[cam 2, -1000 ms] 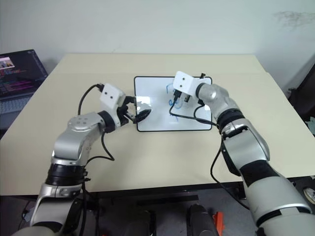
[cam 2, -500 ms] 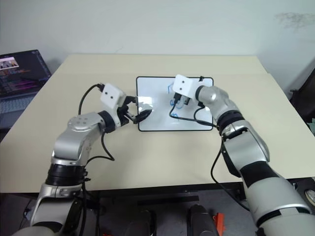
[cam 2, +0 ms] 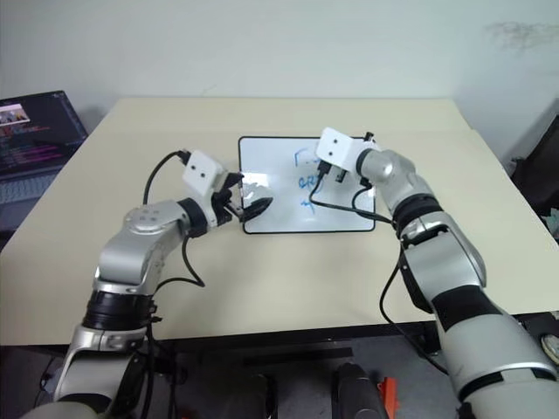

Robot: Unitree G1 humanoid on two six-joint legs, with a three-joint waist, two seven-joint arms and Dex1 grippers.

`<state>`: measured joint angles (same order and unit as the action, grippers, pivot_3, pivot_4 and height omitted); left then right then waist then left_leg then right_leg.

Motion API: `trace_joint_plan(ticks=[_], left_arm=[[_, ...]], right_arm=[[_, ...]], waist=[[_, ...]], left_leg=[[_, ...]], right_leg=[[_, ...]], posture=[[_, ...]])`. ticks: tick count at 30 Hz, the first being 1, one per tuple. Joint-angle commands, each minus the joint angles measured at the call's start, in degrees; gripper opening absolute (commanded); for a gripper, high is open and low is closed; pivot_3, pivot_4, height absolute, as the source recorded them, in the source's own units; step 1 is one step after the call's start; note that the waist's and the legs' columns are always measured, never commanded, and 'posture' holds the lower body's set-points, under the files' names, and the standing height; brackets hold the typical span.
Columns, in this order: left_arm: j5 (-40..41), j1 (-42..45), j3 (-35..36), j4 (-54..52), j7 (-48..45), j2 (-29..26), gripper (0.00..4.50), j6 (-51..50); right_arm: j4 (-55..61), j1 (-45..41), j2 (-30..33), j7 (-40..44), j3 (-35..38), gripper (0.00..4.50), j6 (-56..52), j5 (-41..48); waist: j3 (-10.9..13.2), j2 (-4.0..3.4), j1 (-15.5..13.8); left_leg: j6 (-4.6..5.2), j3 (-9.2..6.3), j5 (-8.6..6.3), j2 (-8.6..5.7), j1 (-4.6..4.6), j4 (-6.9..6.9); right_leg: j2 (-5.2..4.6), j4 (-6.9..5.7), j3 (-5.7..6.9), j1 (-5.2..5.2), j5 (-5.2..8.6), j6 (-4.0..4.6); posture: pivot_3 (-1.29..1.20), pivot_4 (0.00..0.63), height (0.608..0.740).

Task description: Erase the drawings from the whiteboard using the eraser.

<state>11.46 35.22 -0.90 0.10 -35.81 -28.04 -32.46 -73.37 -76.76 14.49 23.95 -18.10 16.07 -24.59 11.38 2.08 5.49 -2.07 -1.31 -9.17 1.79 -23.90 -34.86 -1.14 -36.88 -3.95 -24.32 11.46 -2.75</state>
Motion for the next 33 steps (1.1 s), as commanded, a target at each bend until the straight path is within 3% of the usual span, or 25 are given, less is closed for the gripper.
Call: trace_joint_plan(ticks=[1, 21, 33], left_arm=[[0.52, 0.68, 0.35, -2.91, -0.28, -0.44, 4.50, -0.05], [0.45, 0.44, 0.41, -3.19, 0.07, -0.11, 4.50, -0.22], [0.41, 0.07, 0.58, -3.51, 0.29, -0.16, 4.50, -0.34]], right_arm=[[1.58, 1.35, -1.82, 1.88, -0.64, 1.04, 0.88, 0.12], [0.38, -3.35, 0.48, -5.76, 0.45, 1.04, -3.10, -0.94], [1.30, -3.57, -6.25, -2.83, -2.51, 1.04, -0.32, -2.23]], waist=[[0.00, 0.00, 0.33], [0.00, 0.00, 0.37], [0.01, 0.01, 0.87]], left_leg=[[0.00, -0.01, 0.00, 0.00, 0.01, 0.01], [0.00, -0.02, 0.00, 0.00, 0.00, 0.03], [0.00, -0.04, 0.00, 0.00, -0.03, 0.07]], right_leg=[[0.01, -0.02, 0.00, 0.00, 0.00, 0.00], [0.00, 0.01, 0.01, 0.00, 0.05, 0.07], [0.02, 0.01, 0.02, -0.03, 0.09, 0.06]], posture=[[0.00, 0.150, 0.740], [0.00, 0.150, 0.740], [0.00, 0.150, 0.740]])
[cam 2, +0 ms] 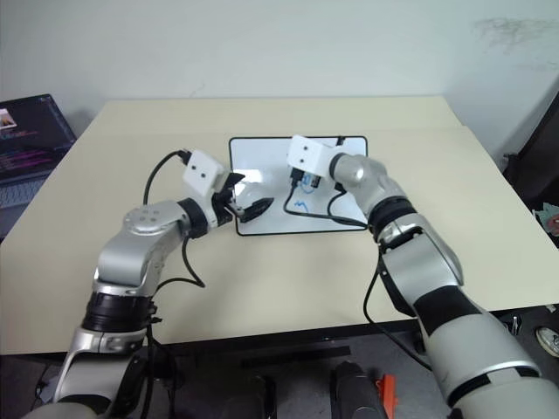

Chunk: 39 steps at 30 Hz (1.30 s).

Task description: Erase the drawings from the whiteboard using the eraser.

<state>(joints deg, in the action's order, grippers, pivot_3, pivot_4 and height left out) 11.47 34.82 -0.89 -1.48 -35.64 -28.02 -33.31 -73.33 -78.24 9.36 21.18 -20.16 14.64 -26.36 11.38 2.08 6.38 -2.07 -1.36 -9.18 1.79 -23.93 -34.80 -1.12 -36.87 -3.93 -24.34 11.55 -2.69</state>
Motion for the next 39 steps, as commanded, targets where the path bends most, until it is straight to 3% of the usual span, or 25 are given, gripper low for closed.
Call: trace_joint_plan(ticks=[1, 10, 39], left_arm=[[0.42, 0.37, 0.60, -2.07, 0.18, -0.16, 4.50, 0.45], [0.52, -0.37, 0.99, -2.92, 0.53, -0.27, 4.50, 0.16], [0.34, 0.63, 0.80, -1.78, 0.05, -0.36, 4.50, 0.85]], right_arm=[[1.21, -2.16, -1.87, -0.08, -0.89, 1.04, 1.23, -0.71], [0.65, -1.84, -3.01, -0.55, -2.25, 1.04, 1.45, -1.86], [-2.25, -1.96, 5.38, -5.17, -1.94, 1.03, -4.32, -2.64]], waist=[[0.00, 0.00, -0.03], [0.01, 0.01, -0.14], [0.01, 0.02, -1.25]], left_leg=[[0.00, 0.01, 0.00, 0.00, 0.00, 0.00], [-0.01, -0.02, 0.00, 0.00, -0.03, 0.07], [0.00, -0.02, 0.00, -0.01, 0.00, 0.02]], right_leg=[[0.00, 0.01, 0.00, 0.00, 0.00, 0.00], [0.00, 0.01, 0.03, -0.03, 0.05, 0.00], [-0.02, 0.00, 0.03, 0.01, 0.06, 0.03]], posture=[[0.00, 0.150, 0.740], [0.00, 0.150, 0.740], [0.00, 0.150, 0.740]])
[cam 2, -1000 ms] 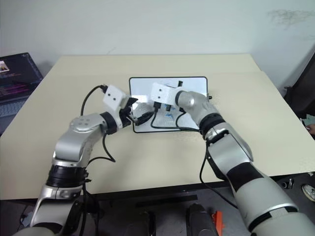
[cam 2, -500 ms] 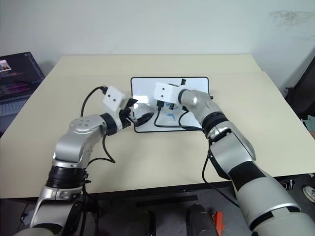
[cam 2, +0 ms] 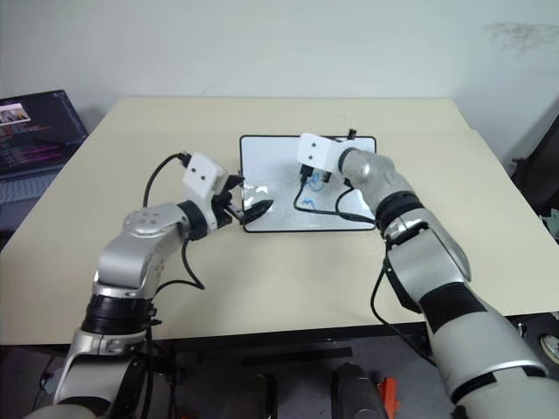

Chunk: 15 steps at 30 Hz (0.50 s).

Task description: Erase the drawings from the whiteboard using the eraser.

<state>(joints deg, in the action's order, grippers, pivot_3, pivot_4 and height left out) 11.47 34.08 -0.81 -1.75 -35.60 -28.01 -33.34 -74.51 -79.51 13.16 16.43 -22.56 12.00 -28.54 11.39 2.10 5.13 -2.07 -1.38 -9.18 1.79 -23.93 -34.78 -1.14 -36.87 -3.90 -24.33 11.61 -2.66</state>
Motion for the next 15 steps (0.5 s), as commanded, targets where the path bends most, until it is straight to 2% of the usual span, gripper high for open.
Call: trace_joint_plan(ticks=[1, 7, 15], left_arm=[[0.31, 1.42, 0.65, -1.46, 0.03, -0.32, 4.50, 0.89], [0.24, 1.60, 0.54, -1.22, -0.01, -0.25, 4.50, 1.01], [0.33, 1.25, 0.68, -1.93, 0.25, -0.24, 4.50, 0.65]], right_arm=[[-1.05, -0.70, 1.60, -0.46, 0.43, 1.03, -1.65, -0.45], [-0.58, -0.65, -0.58, 0.29, 0.06, 1.02, -0.71, -0.31], [-0.29, -2.09, -7.07, 0.42, 1.36, 1.02, -1.64, 1.45]], waist=[[0.00, 0.00, 0.00], [0.00, 0.00, 0.01], [0.00, 0.00, 1.40]], left_leg=[[0.00, 0.00, 0.00, 0.00, 0.00, 0.00], [0.00, 0.01, 0.00, 0.00, 0.00, 0.00], [0.00, -0.02, 0.00, 0.01, 0.07, 0.02]], right_leg=[[0.00, 0.00, 0.00, 0.00, 0.00, 0.00], [0.00, 0.00, 0.00, 0.00, 0.00, 0.00], [0.03, -0.07, -0.01, -0.02, -0.01, 0.01]], posture=[[0.00, 0.150, 0.740], [0.00, 0.150, 0.740], [0.00, 0.150, 0.740]])
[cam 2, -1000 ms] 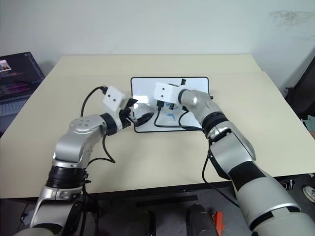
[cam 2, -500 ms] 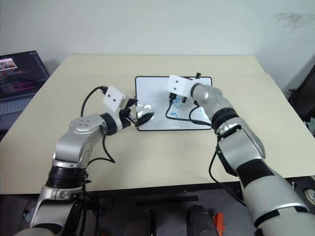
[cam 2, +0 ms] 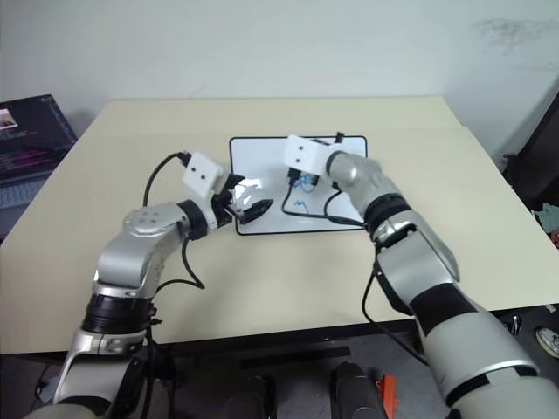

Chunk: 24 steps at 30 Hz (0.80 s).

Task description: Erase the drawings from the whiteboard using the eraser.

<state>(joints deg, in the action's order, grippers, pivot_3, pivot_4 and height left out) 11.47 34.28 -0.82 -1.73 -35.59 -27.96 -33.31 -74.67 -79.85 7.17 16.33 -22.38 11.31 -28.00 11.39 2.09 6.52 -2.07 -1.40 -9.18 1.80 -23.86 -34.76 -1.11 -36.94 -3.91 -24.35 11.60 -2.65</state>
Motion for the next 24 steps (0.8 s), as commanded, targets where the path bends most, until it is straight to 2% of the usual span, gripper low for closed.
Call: trace_joint_plan(ticks=[1, 10, 17, 24], left_arm=[[0.32, 0.93, 0.72, -2.04, 0.30, -0.29, 4.50, 0.58], [0.40, 0.17, 1.03, -2.82, 0.76, -0.30, 4.50, 0.23], [0.46, 0.08, 1.05, -2.80, 0.82, -0.29, 4.50, 0.18], [0.33, 0.80, 0.51, -1.69, 0.65, 0.16, 4.50, 0.77]], right_arm=[[-0.16, -2.09, -1.83, 0.37, 1.26, 1.02, -1.18, 0.95], [-0.49, -3.31, -3.99, -0.02, 1.84, 1.02, -1.81, 0.76], [-0.97, -2.00, 0.25, 0.74, 1.35, 1.02, -2.13, -0.12], [-1.05, -0.19, 6.45, 6.93, 1.11, 1.02, -2.89, -0.14]], waist=[[0.00, 0.00, 0.01], [0.01, 0.01, -0.15], [0.01, 0.02, -0.50], [0.01, 0.02, -1.45]], left_leg=[[0.00, 0.00, 0.00, 0.00, 0.00, 0.00], [-0.01, 0.00, -0.01, 0.00, -0.06, 0.12], [-0.01, -0.01, -0.01, 0.00, -0.07, 0.13], [-0.01, 0.00, -0.01, -0.02, -0.06, 0.09]], right_leg=[[0.00, 0.00, 0.00, 0.00, 0.00, 0.00], [0.00, 0.09, 0.03, -0.04, 0.04, 0.02], [-0.01, 0.09, 0.04, -0.04, 0.05, 0.02], [-0.03, 0.10, 0.04, 0.00, 0.05, 0.02]], posture=[[0.00, 0.150, 0.740], [0.00, 0.150, 0.740], [0.00, 0.150, 0.740], [0.00, 0.150, 0.740]])
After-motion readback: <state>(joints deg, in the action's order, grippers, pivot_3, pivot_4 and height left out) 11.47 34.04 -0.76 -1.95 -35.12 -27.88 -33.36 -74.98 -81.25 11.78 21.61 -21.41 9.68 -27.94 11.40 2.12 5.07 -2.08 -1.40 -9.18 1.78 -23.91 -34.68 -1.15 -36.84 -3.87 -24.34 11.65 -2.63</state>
